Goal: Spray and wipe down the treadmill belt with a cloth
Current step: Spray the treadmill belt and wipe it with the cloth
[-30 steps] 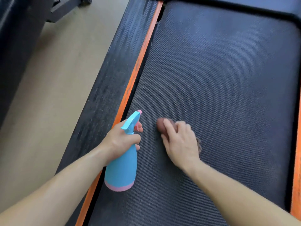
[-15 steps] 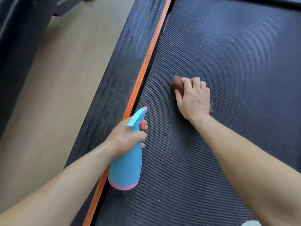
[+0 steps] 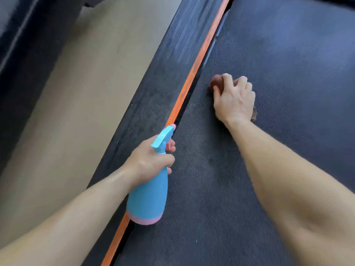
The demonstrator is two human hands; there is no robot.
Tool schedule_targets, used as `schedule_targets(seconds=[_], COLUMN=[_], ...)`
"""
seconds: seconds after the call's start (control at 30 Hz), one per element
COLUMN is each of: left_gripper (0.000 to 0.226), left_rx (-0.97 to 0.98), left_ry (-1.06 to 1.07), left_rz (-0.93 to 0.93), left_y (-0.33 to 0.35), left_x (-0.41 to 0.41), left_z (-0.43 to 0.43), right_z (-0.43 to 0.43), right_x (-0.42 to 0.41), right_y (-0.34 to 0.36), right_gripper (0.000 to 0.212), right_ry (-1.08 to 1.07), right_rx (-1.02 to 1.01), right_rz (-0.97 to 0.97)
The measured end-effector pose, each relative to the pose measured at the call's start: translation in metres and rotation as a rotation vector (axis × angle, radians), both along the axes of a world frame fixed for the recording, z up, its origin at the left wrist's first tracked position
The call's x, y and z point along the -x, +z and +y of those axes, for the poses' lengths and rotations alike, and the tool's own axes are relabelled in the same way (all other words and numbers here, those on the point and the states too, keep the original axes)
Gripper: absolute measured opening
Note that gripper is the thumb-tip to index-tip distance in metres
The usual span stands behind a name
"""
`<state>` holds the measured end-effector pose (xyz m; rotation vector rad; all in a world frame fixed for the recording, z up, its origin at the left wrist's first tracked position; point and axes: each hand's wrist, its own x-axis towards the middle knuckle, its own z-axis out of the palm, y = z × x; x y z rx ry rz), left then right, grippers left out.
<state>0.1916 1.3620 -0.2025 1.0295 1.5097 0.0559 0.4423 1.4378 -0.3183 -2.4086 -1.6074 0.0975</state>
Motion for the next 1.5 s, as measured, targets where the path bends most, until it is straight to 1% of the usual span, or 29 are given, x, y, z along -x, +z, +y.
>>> schedule_targets(seconds=[0.1,0.17,0.2,0.27,0.33,0.37,0.5,0.57,0.63,0.7,0.73,0.77,0.83,0.87,0.9,0.93,0.97,1.07,1.13,1.2,1.27,1.33,1.37,1.43,1.5], left_gripper=[0.057,0.058,0.059,0.06,0.062,0.062,0.056,0.05,0.047,0.051,0.055,0.059,0.062,0.06,0.055,0.05,0.048,0.055,0.051,0.044,0.032,0.028,0.028,0.028,0.037], left_rx=[0.021,0.03,0.024,0.013,0.008,0.01,0.032,0.038,0.025,0.02,0.017,0.014,-0.002,-0.008,-0.008,-0.006,-0.003,0.008,0.01,0.008,0.008,-0.001,-0.006,-0.007,-0.002], left_ry=[0.015,0.015,0.021,0.04,0.052,0.057,0.053,0.038,0.032,0.02,0.027,0.041,0.06,0.056,0.05,0.048,0.054,0.104,0.105,0.085,0.075,0.092,0.094,0.083,0.071], left_rz=[0.016,0.028,0.026,0.023,0.022,0.015,0.02,0.041,0.06,0.068,0.06,0.048,0.042,0.049,0.059,0.067,0.069,0.058,0.071,0.082,0.089,0.091,0.094,0.097,0.074], left_y=[0.004,0.008,0.009,0.012,0.014,0.014,0.018,0.018,0.02,0.024,0.026,0.028,0.03,0.031,0.033,0.033,0.033,0.029,0.028,0.031,0.034,0.036,0.037,0.036,0.033], left_x=[0.005,0.006,0.005,0.004,0.004,0.003,0.007,0.008,0.011,0.013,0.015,0.016,0.019,0.021,0.023,0.027,0.03,0.038,0.041,0.042,0.04,0.038,0.035,0.028,0.022], left_z=[-0.002,-0.002,-0.001,0.0,0.002,0.001,-0.002,-0.006,-0.01,-0.013,-0.014,-0.014,-0.015,-0.016,-0.016,-0.017,-0.018,-0.021,-0.023,-0.024,-0.022,-0.018,-0.016,-0.013,-0.011], right_z=[0.011,-0.022,-0.052,-0.118,-0.142,-0.133,-0.049,-0.021,-0.017,-0.041,-0.065,-0.093,-0.135,-0.134,-0.12,-0.099,-0.075,-0.012,0.0,-0.02,-0.068,-0.116,-0.126,-0.111,-0.073], right_x=[-0.002,0.017,0.033,0.069,0.079,0.075,0.058,0.057,0.061,0.074,0.085,0.097,0.109,0.101,0.09,0.08,0.072,0.052,0.053,0.064,0.08,0.092,0.091,0.074,0.06], right_y=[0.003,0.004,0.004,0.008,0.002,0.0,-0.001,0.0,-0.001,0.003,0.005,0.007,0.009,0.007,0.007,0.006,0.004,0.001,0.0,0.002,0.005,0.008,0.007,0.004,0.003], right_gripper=[0.042,0.044,0.045,0.045,0.043,0.04,0.035,0.035,0.037,0.038,0.037,0.035,0.035,0.035,0.034,0.034,0.035,0.038,0.038,0.039,0.039,0.039,0.038,0.038,0.037], right_ry=[-0.058,-0.009,0.041,0.223,0.377,0.39,0.255,0.218,0.139,0.06,0.091,0.174,0.445,0.536,0.565,0.53,0.452,0.198,0.122,0.102,0.175,0.334,0.411,0.52,0.476], right_rx=[0.015,0.006,-0.014,-0.006,0.016,0.018,-0.078,-0.057,-0.019,-0.024,-0.039,-0.041,-0.027,-0.021,-0.017,-0.029,-0.058,-0.059,-0.046,-0.048,-0.063,-0.045,-0.039,-0.04,-0.056], right_rz=[0.028,0.036,0.042,0.035,0.015,-0.005,-0.04,-0.031,0.009,0.045,0.056,0.064,0.031,0.016,0.003,-0.02,-0.031,-0.002,0.027,0.055,0.065,0.068,0.052,-0.008,-0.059])
